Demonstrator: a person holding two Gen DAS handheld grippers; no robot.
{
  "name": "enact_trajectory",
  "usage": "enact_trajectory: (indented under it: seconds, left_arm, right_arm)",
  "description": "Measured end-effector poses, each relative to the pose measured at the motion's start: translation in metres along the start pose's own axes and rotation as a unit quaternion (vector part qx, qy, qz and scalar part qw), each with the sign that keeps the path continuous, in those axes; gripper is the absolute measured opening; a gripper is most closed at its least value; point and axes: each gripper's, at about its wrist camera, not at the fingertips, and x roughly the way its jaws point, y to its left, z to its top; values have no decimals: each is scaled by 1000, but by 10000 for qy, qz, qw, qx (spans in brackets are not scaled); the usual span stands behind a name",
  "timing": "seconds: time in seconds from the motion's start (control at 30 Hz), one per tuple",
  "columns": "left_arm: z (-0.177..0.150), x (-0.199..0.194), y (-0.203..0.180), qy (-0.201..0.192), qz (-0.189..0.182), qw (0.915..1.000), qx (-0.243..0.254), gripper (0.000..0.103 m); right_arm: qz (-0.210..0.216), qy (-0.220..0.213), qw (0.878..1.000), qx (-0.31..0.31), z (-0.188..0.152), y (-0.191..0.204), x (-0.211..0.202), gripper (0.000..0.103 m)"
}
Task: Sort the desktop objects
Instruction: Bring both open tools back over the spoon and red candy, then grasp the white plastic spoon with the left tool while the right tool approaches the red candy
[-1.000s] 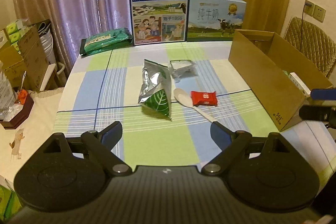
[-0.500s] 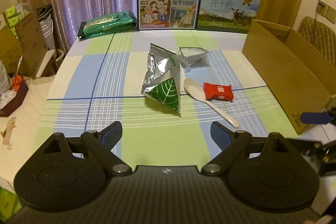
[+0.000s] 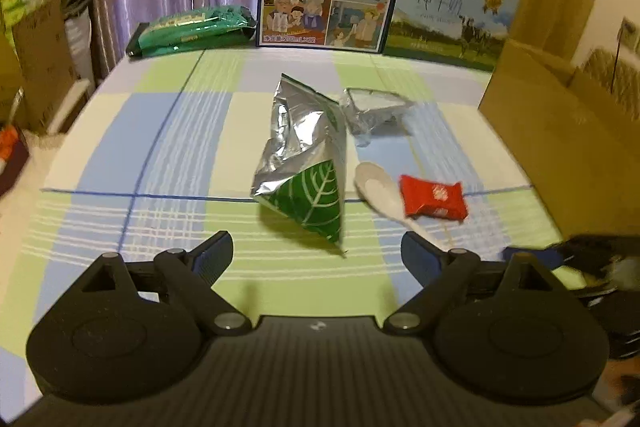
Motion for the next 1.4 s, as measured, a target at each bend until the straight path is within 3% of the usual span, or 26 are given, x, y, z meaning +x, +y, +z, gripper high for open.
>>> enact_trajectory:
  seconds: [0.2,0.27,0.3,0.7,0.8,0.93,1.07,1.4]
  left_arm:
    - [1,0,2,16,170,9999,-4,89]
    - [1,0,2,7,230,9997,30,89]
    - [1,1,1,5,222,9997,36,88]
    - [-4,7,-3,175,26,9998,97,88]
    - [-7,12,-9,298,-120,9994,127,83]
    - [-14,21,-21,459,-274,9982,280,68]
    - [-17,31,-36,549,-403,9964,503,57]
    - [-23,54,-48,683,-143,9921,1042,25]
  right_arm:
    - [-70,-48,9999,95,1,3,18,32]
    - [-44,-53,9999,96,3,7,21,13]
    - [-8,-45,9999,113,3,10,22,9]
    - [705,-126,9973,-135,-11,49,11,10]
    - [606,-181,9977,-239,-18,44,-1,16]
    - [207,-313,9990,-229,-25,27,-14,40]
    - [-119,-355,9993,-83,-25,4,-17,54]
    - [-255,-471,9985,68,-19,-18,-12,62]
